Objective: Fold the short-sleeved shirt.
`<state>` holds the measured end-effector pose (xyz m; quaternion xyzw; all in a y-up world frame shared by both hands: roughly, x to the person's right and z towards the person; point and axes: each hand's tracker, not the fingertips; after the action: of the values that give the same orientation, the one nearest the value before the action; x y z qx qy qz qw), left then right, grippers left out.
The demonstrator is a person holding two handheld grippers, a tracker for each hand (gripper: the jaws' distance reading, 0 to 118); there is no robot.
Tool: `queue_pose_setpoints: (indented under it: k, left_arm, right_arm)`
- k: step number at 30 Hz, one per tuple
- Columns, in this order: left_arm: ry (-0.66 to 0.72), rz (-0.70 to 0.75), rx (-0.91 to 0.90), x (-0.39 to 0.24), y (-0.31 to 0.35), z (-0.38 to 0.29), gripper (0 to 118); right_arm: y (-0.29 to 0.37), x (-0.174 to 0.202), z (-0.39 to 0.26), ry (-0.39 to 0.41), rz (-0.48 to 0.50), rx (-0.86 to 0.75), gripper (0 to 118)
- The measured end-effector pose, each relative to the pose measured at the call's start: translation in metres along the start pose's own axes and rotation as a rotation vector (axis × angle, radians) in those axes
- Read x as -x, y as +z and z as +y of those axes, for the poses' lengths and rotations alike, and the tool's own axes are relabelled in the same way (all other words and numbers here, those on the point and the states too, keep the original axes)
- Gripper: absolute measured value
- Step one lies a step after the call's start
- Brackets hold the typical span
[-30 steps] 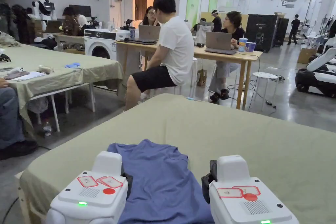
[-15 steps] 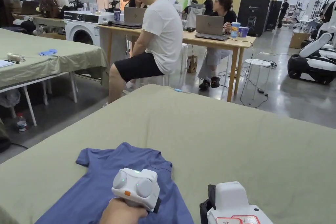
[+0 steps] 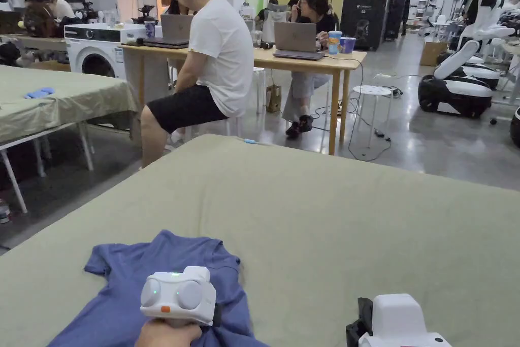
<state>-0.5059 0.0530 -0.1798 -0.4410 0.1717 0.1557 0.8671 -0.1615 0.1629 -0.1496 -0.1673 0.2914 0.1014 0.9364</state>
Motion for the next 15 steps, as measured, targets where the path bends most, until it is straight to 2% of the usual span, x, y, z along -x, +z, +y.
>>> queue_pose_setpoints:
  k: [2,3,6,9,15]
  left_arm:
    - [-0.127,0.071,-0.034,-0.018,0.014,0.003,2]
    - [-0.121,0.05,-0.055,-0.028,0.025,0.007,2]
    - [-0.088,-0.122,-0.153,-0.069,0.058,0.025,2]
    - [-0.206,-0.181,-0.233,-0.141,0.087,0.034,2]
    - [-0.319,-0.492,-0.313,-0.313,0.134,0.037,2]
  right_arm:
    - [0.013,-0.015,-0.001,-0.006,-0.02,-0.007,0]
    - [0.02,-0.023,-0.001,-0.006,-0.033,-0.012,0]
    - [0.041,-0.056,0.0,-0.021,-0.097,-0.024,0]
    - [0.069,-0.096,-0.001,-0.046,-0.177,-0.044,0]
    - [0.127,-0.182,-0.013,-0.093,-0.346,-0.063,0]
